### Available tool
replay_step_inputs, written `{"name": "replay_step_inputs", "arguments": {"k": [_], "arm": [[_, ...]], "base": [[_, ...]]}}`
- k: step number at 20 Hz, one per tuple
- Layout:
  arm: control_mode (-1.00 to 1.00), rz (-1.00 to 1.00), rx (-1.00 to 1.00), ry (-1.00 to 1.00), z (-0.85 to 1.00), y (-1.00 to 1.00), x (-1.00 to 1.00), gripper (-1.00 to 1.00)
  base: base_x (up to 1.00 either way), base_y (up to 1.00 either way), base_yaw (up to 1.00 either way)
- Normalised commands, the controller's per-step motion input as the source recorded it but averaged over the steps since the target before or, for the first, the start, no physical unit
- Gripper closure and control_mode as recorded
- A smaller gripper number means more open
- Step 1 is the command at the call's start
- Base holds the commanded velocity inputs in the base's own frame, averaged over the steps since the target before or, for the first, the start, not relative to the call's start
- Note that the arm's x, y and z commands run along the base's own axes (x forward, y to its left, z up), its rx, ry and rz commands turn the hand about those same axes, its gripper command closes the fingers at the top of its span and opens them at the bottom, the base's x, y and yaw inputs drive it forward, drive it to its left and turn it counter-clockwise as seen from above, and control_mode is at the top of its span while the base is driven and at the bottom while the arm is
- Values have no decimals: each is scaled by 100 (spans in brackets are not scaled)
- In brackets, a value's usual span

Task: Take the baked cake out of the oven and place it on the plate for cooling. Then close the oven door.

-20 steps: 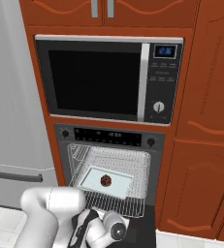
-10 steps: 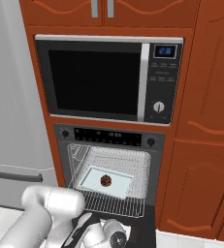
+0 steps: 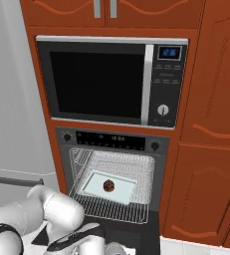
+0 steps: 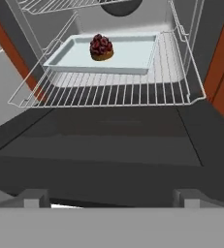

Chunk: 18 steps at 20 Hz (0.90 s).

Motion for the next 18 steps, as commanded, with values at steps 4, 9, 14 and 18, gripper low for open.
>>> {"name": "replay_step_inputs", "arguments": {"k": [4, 9, 14, 18], "arm": [[-100, 5, -7, 0, 84, 38, 0, -100], [-100, 6, -2, 0, 96, 26, 7, -100], [-100, 9, 0, 0, 99, 22, 26, -100], [-100, 11, 0, 0, 93, 17, 28, -100]], "base": [[0, 0, 0], [0, 0, 0], [0, 0, 0], [0, 0, 0]]}}
